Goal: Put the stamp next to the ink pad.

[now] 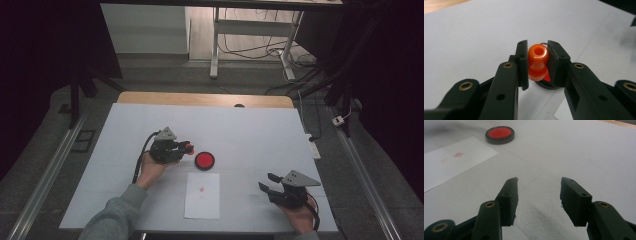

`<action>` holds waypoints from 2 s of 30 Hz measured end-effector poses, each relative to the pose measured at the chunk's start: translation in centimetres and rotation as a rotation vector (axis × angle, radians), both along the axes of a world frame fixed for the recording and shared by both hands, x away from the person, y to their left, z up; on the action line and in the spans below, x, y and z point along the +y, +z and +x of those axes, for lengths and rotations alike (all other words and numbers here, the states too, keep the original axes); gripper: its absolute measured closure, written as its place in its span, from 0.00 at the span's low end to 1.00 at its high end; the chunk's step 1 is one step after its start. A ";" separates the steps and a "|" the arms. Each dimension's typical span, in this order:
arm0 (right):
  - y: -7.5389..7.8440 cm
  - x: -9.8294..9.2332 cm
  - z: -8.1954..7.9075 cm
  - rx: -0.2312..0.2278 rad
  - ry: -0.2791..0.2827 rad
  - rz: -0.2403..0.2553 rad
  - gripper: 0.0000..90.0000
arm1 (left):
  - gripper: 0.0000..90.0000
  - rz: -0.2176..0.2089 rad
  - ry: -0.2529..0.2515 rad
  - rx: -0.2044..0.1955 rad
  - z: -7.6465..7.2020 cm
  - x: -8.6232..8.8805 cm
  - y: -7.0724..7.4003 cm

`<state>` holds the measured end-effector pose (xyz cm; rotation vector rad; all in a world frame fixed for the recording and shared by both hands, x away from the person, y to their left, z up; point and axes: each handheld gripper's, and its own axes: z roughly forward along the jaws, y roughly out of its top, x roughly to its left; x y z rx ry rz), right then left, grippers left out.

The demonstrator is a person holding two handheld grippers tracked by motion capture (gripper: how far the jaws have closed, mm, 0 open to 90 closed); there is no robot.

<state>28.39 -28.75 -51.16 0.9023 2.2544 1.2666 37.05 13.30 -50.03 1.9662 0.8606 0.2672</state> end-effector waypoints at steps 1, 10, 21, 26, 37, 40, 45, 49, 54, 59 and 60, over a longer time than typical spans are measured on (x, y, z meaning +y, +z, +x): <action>0.0 0.0 0.0 0.001 0.002 0.001 0.53 | 0.79 0.002 0.004 0.003 0.1 -0.1 -0.1; -0.1 0.1 0.0 0.005 0.012 -0.006 0.53 | 0.79 0.057 0.028 0.028 1.1 -0.2 -1.2; -0.2 0.3 -0.1 0.002 0.013 -0.020 0.53 | 0.79 0.106 0.048 0.058 1.6 0.0 -2.5; -0.2 0.3 -0.1 0.005 0.012 -0.025 0.53 | 0.78 0.121 0.050 0.070 1.7 0.0 -3.0; -0.2 0.3 -0.1 0.009 0.015 -0.028 0.52 | 0.76 0.120 0.049 0.079 1.8 0.1 -3.2; -0.2 0.3 -0.1 0.008 0.015 -0.028 0.52 | 0.70 0.116 0.050 0.073 1.7 0.1 -3.2; -0.2 0.3 -0.1 0.008 0.016 -0.029 0.52 | 0.52 0.077 0.077 0.045 1.4 0.4 -2.4; -0.2 0.3 0.0 0.007 0.015 -0.028 0.52 | 0.42 0.025 0.090 0.029 0.9 1.0 -1.4; -0.3 0.2 0.1 0.009 0.015 -0.040 0.52 | 0.34 0.004 0.070 0.030 -0.3 1.6 -0.4; -0.4 0.1 0.5 0.015 0.012 -0.041 0.51 | 0.33 0.002 0.044 0.026 -2.1 2.5 0.4; -0.5 0.1 0.5 0.015 0.013 -0.039 0.51 | 0.34 0.000 0.039 0.028 -2.4 2.6 0.5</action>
